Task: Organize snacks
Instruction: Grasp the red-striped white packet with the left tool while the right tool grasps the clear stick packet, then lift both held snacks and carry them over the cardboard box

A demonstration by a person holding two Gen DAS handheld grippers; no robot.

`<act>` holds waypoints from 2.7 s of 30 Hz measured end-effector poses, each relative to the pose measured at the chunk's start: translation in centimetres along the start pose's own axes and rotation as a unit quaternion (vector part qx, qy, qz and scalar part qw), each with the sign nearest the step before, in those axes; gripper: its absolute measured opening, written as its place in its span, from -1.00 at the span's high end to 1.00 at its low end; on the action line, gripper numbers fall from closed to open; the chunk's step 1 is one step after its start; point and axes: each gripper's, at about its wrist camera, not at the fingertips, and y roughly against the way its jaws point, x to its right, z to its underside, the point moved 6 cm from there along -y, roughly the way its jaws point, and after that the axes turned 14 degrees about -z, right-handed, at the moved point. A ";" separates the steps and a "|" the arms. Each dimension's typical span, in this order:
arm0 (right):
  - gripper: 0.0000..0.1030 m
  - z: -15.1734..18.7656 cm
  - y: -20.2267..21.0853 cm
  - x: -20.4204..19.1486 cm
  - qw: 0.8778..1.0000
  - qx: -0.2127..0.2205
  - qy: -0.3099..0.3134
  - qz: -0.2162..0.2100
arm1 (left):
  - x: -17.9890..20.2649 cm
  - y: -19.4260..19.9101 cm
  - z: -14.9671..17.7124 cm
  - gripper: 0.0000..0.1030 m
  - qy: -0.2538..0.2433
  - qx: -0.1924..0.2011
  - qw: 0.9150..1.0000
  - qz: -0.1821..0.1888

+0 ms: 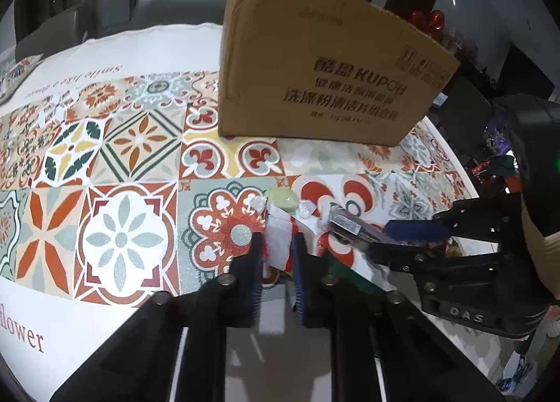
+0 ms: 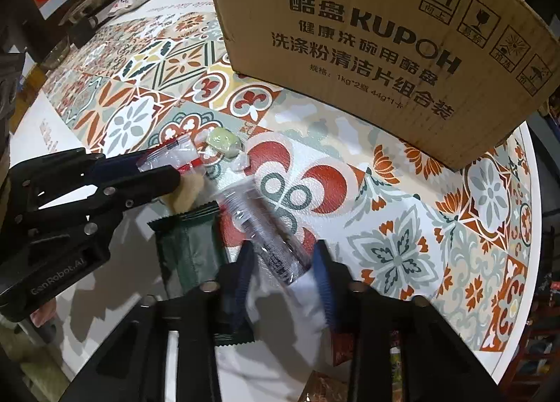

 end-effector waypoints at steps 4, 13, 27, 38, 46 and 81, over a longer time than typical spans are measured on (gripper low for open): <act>0.62 0.0 0.5 0.0 1.000 0.010 -0.001 -0.003 | 0.2 0.8 -0.5 0.80 -0.001 0.013 1.000 0.000; 0.65 0.1 2.7 -0.1 0.999 0.047 -0.013 -0.010 | 1.1 2.2 -1.2 0.86 -0.011 0.031 0.999 -0.005; 0.68 -0.9 7.5 -1.2 0.993 0.115 -0.014 -0.011 | 2.1 5.8 -2.9 0.87 -0.019 0.073 0.997 -0.006; 0.72 -0.9 9.8 -1.5 0.988 0.150 -0.019 -0.014 | 2.4 8.3 -4.3 0.87 -0.016 0.098 0.995 -0.007; 0.72 -2.2 12.9 -1.7 0.981 0.191 -0.020 -0.012 | 2.7 10.5 -6.9 0.87 -0.016 0.128 0.992 -0.011; 0.72 -11.7 20.4 4.1 0.958 0.283 -0.042 0.001 | 5.2 10.6 -20.2 0.87 -0.047 0.194 0.979 -0.029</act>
